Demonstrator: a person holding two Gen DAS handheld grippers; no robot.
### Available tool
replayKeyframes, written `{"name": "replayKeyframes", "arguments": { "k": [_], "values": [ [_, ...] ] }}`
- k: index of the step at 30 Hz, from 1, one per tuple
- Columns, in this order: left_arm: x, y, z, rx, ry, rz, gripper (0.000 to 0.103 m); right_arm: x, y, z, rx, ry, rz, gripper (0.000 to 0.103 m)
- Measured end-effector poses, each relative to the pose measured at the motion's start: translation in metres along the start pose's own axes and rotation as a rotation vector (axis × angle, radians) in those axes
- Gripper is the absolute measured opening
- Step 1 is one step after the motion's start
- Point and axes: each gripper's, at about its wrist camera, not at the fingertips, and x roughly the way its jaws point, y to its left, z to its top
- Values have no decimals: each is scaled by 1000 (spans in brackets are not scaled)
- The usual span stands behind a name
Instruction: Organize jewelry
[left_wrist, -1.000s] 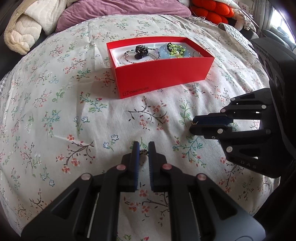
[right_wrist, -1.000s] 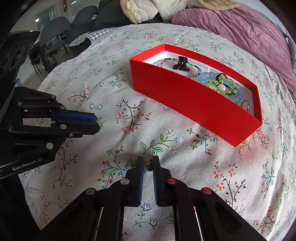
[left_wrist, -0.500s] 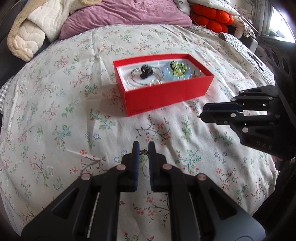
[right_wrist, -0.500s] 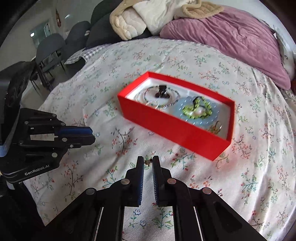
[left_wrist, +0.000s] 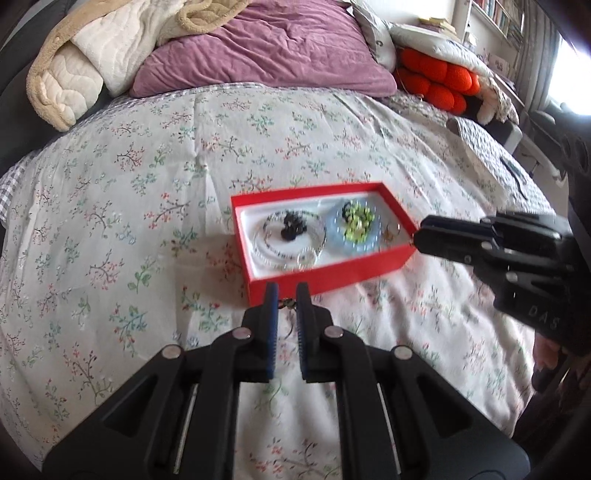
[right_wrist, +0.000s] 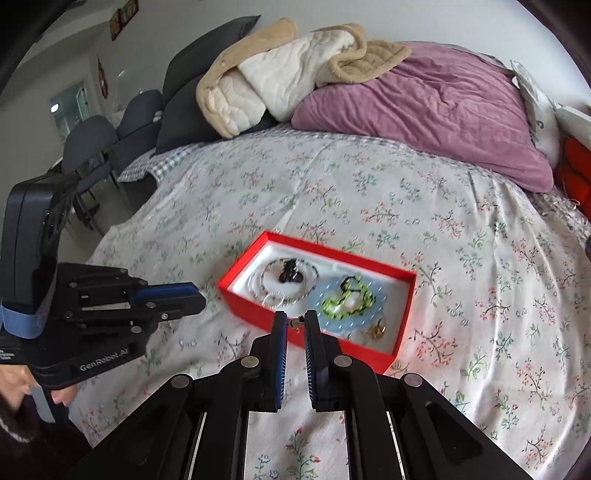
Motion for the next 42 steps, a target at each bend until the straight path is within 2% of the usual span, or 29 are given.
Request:
{"name": "replayKeyframes", "arguments": {
  "k": [15, 16, 17, 20, 24, 26, 36, 37, 39, 40, 41, 42],
  "values": [
    [47, -21, 28, -102, -9, 26, 11, 33, -46, 4, 159, 25, -31, 10],
    [47, -21, 28, -104, -11, 28, 16, 34, -47, 4, 162, 23, -25, 11],
    [48, -22, 29, -108, -13, 28, 25, 35, -48, 5, 164, 23, -22, 14],
    [49, -20, 30, -123, -18, 34, 39, 37, -49, 5, 165, 34, -15, 15],
    [48, -17, 30, -129, -13, 55, 48, 39, -49, 4, 152, 54, -17, 15],
    [46, -13, 30, -142, -20, 69, 59, 38, -49, 3, 149, 56, -20, 15],
    [30, -9, 17, -152, 4, 106, 81, 26, -49, -3, 135, 63, -30, 18],
    [28, -8, 16, -156, 8, 115, 82, 25, -49, -4, 134, 66, -30, 22],
    [24, -6, 14, -171, 18, 126, 84, 23, -48, -6, 134, 68, -29, 38],
    [23, -5, 11, -179, 21, 128, 85, 20, -48, -7, 140, 62, -28, 66],
    [21, -5, 10, -183, 25, 136, 87, 16, -48, -8, 149, 45, -28, 80],
    [20, -4, 8, -186, 29, 149, 88, 11, -47, -9, 153, 19, -31, 81]
  ]
}}
